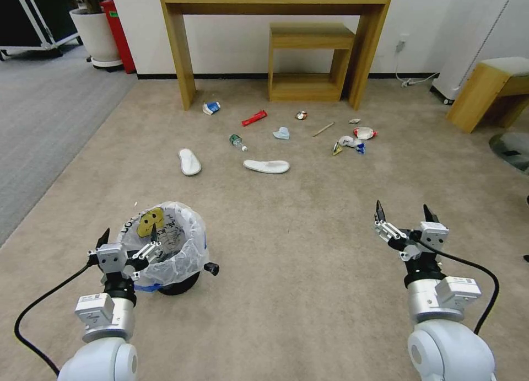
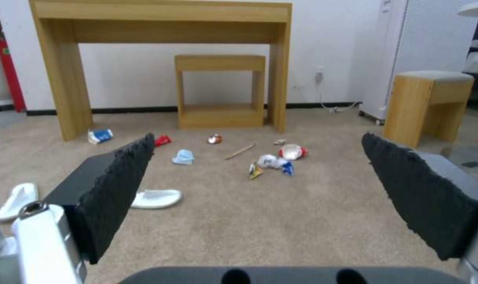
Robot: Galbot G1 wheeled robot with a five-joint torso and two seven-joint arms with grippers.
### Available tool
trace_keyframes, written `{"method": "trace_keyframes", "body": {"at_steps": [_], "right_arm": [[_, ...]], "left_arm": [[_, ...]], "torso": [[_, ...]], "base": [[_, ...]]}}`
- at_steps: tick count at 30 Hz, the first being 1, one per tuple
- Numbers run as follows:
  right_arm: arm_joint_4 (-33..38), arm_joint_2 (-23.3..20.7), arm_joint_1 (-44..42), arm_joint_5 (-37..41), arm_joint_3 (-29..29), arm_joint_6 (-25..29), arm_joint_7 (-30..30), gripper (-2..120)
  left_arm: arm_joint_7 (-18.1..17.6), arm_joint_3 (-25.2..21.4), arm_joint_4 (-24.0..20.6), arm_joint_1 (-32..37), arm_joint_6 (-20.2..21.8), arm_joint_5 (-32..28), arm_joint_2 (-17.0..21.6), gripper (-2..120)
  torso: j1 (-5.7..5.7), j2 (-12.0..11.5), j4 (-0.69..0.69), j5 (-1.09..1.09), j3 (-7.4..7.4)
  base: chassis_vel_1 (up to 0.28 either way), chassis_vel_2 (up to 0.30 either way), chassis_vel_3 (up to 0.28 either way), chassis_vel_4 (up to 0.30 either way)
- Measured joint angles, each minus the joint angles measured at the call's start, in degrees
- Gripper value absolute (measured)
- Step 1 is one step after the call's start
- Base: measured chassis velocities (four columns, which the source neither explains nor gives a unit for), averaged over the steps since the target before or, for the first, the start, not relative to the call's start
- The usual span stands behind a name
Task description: Pick up the trash bin and place the garbage on the floor into it.
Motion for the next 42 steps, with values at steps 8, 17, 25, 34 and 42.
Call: {"method": "trace_keyframes", "body": {"at_steps": [8,17,25,34,42], "right_arm": [[-0.21,0.02,0.04,-0.23,0.1,0.27,-0.01,100],[-0.5,0.08,0.21,-0.66,0.23,0.87,-0.54,100],[-0.65,-0.03,0.25,-0.8,0.27,1.25,-0.72,100],[-1.01,-0.82,0.89,-0.44,0.63,1.39,-0.61,100],[-1.22,-0.92,1.11,-0.49,0.32,0.82,-0.53,100]], "left_arm": [[0.0,-0.06,0.21,-0.07,0.0,-0.04,0.0,100],[0.0,0.0,0.62,-0.31,0.0,-0.04,0.0,100],[0.0,0.18,0.96,-0.2,-0.11,0.18,0.0,100],[-0.04,0.06,1.72,0.5,-0.55,0.8,0.0,100],[-0.11,-0.25,1.71,0.55,-0.59,0.63,0.0,100]], "torso": [[0.0,0.0,0.0,0.0,0.0],[0.0,0.0,0.0,0.0,0.0],[0.0,0.0,0.0,0.0,0.0],[0.0,0.0,0.0,0.0,0.0],[0.0,0.0,0.0,0.0,0.0]], "base": [[0.0,0.0,0.0,0.0],[0.0,0.0,0.0,0.0],[0.0,0.0,0.0,0.0],[0.0,0.0,0.0,0.0],[0.0,0.0,0.0,0.0]]}}
